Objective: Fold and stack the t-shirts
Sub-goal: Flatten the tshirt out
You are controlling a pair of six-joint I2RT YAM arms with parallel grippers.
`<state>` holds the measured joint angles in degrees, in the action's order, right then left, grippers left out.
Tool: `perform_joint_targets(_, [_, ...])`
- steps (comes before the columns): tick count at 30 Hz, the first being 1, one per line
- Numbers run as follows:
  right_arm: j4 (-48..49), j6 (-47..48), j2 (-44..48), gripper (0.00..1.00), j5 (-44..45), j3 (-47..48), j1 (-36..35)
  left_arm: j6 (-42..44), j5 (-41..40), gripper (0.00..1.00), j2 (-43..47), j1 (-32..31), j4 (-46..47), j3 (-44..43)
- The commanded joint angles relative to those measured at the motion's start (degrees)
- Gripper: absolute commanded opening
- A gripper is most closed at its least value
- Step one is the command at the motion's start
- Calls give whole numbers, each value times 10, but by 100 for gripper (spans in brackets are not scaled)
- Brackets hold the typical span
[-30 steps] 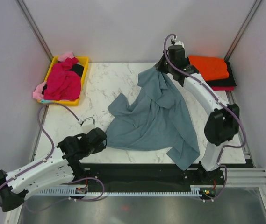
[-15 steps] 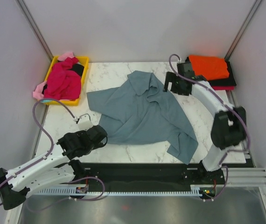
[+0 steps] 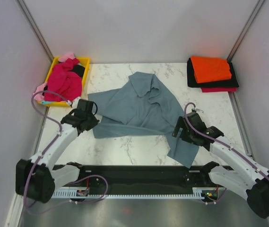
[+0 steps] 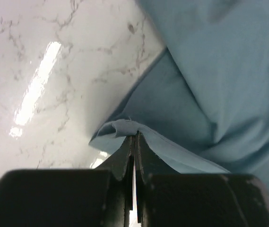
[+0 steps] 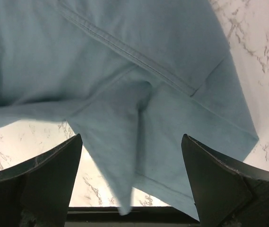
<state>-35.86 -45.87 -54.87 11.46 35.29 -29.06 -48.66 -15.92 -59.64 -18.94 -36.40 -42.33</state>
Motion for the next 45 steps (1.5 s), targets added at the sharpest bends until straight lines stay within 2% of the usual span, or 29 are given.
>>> perform_joint_targets(1, [-13,-46,27,94,6,12,-6,86,44,2,-93,50,92,-72])
perform_joint_targets(2, [-29,-48,26,94,7,11,-7,79,55,2,-117,91,92,-90])
perform_joint_targets(3, [-33,-52,23,94,8,8,-10,72,103,2,-156,114,98,-105])
perform_joint_targets(5, [-20,-66,17,95,10,-6,-11,62,143,2,-176,151,109,-131])
perform_joint_targets(10, [46,-49,-86,97,15,-3,-12,62,144,2,-154,152,118,-130])
perform_joint_targets(13, [96,-29,-175,98,17,31,-4,72,135,2,-132,152,117,-116])
perform_joint_targets(17, [146,9,-322,98,-23,114,43,77,128,2,-125,155,116,-111])
perform_joint_targets(21, [149,68,-408,98,-45,206,142,80,127,2,-130,164,111,-127])
perform_joint_targets(25, [78,146,-460,98,-74,355,178,86,140,2,-145,167,107,-148])
perform_joint_targets(28, [65,188,-424,98,-96,355,178,88,141,2,-143,167,106,-144])
perform_joint_targets(31, [57,219,-332,98,-106,304,182,87,136,2,-130,167,112,-129])
perform_joint_targets(34, [43,175,-199,97,-92,218,186,86,143,2,-127,166,114,-124])
perform_joint_targets(37, [52,115,-127,91,-105,127,186,84,148,2,-128,165,115,-125])
perform_joint_targets(40, [53,82,-103,89,-101,60,187,84,148,2,-126,164,115,-124])
perform_joint_targets(45, [70,24,-45,78,-129,-33,185,89,150,2,-112,164,115,-117])
